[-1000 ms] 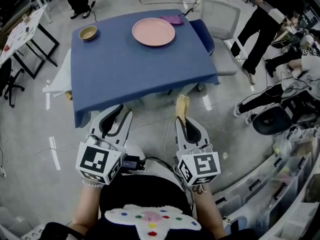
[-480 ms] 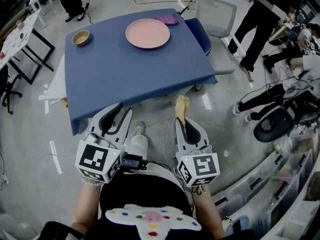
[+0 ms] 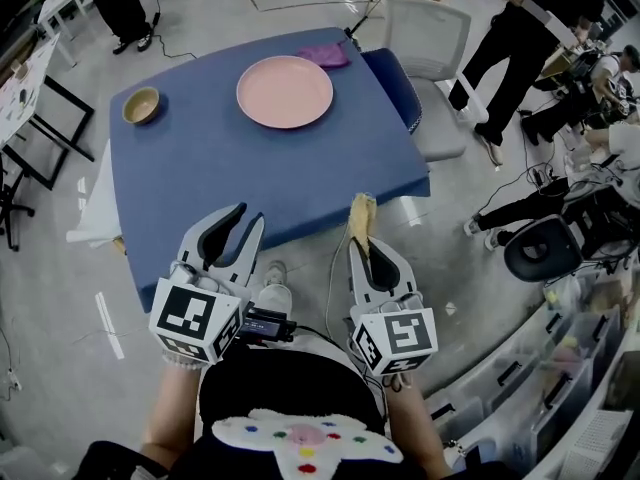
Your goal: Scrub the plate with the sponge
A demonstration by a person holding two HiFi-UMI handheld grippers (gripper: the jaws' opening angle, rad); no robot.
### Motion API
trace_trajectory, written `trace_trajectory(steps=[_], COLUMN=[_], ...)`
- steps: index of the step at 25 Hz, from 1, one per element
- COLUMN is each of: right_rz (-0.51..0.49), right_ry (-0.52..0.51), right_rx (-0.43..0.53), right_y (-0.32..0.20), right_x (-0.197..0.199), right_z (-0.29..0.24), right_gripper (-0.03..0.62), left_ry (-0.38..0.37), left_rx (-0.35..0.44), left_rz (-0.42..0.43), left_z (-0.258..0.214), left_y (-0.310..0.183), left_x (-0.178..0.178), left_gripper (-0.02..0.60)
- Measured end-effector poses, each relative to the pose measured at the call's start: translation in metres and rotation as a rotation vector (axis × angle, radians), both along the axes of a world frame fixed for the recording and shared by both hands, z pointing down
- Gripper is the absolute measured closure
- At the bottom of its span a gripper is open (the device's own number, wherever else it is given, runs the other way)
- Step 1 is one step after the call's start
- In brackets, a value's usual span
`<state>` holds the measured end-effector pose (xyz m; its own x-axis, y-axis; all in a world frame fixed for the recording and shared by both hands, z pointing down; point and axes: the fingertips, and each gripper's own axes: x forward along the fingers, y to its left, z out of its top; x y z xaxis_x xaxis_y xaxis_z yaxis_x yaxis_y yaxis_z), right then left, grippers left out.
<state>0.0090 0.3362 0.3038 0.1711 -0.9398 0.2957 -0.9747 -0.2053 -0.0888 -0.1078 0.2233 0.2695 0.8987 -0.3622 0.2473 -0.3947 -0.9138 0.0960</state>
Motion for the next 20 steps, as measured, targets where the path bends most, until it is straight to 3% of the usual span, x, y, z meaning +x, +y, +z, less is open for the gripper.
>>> trace_trajectory(steps=[11, 20], right_rz=[0.03, 0.027], right_ry=[0.002, 0.017], right_rx=[-0.048, -0.074], right_y=[-0.092, -0.142], right_x=[0.034, 0.052], right_z=[-0.003, 0.004], right_gripper=[0.554, 0.554], left_ry=[-0.005, -0.011], left_rx=[-0.038, -0.078], left_rz=[0.036, 0.04], left_z=[0.003, 0.021], left_y=[-0.099, -0.149], left_x=[0.041, 0.063], left_gripper=[0.485, 0.485])
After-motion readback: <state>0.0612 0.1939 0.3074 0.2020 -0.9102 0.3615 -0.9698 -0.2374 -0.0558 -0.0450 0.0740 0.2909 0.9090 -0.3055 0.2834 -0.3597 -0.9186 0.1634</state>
